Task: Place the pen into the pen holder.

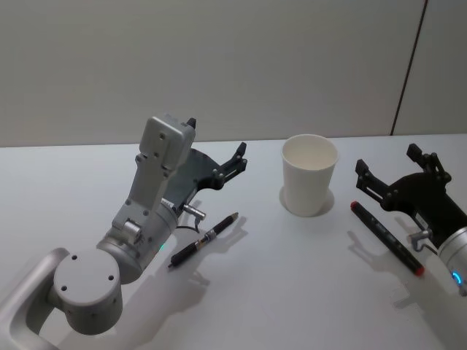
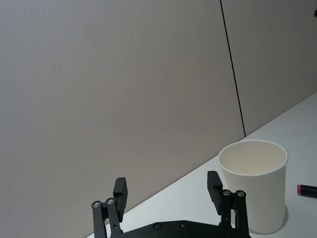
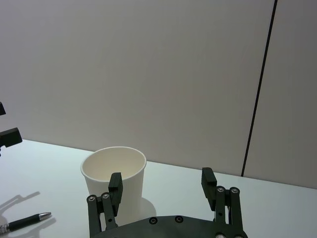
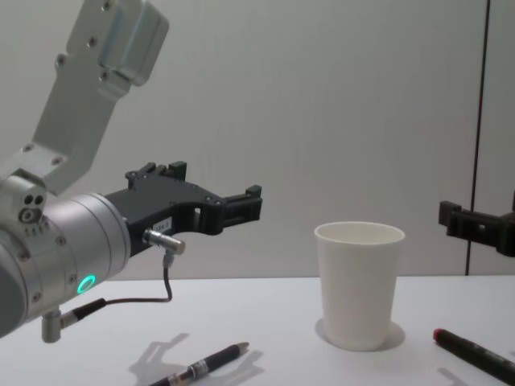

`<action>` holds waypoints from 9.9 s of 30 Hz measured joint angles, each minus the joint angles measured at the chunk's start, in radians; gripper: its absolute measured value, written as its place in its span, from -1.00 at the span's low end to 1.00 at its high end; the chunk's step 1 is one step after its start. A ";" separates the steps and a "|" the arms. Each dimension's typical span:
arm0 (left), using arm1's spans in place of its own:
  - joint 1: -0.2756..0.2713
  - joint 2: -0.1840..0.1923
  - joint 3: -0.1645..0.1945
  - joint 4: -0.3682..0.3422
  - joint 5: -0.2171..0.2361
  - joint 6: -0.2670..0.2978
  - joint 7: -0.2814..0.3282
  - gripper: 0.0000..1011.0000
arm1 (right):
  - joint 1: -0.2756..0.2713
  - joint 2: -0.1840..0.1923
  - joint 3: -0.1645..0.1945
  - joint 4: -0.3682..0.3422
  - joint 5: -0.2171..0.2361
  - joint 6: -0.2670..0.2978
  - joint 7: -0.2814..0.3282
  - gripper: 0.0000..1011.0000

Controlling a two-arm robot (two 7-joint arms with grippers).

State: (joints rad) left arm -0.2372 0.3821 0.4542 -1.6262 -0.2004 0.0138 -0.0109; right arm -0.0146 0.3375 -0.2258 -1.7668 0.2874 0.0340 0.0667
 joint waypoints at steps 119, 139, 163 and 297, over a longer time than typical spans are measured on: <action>0.027 0.153 -0.092 -0.038 -0.182 0.481 -0.389 0.98 | 0.000 0.000 0.000 0.000 0.000 0.000 0.000 0.98; 0.006 0.140 -0.089 0.020 -0.196 0.542 -0.404 0.98 | 0.000 0.000 0.000 0.000 0.000 0.000 0.000 0.98; -0.016 0.126 -0.085 0.052 -0.199 0.577 -0.409 0.98 | 0.000 0.000 0.000 0.000 0.000 0.000 0.000 0.98; 0.024 0.126 -0.051 0.000 -0.154 0.524 -0.369 -0.23 | 0.000 0.000 0.000 0.000 0.000 0.000 0.000 0.98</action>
State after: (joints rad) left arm -0.2134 0.5082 0.4036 -1.6266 -0.3543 0.5379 -0.3795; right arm -0.0146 0.3375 -0.2258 -1.7667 0.2874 0.0340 0.0667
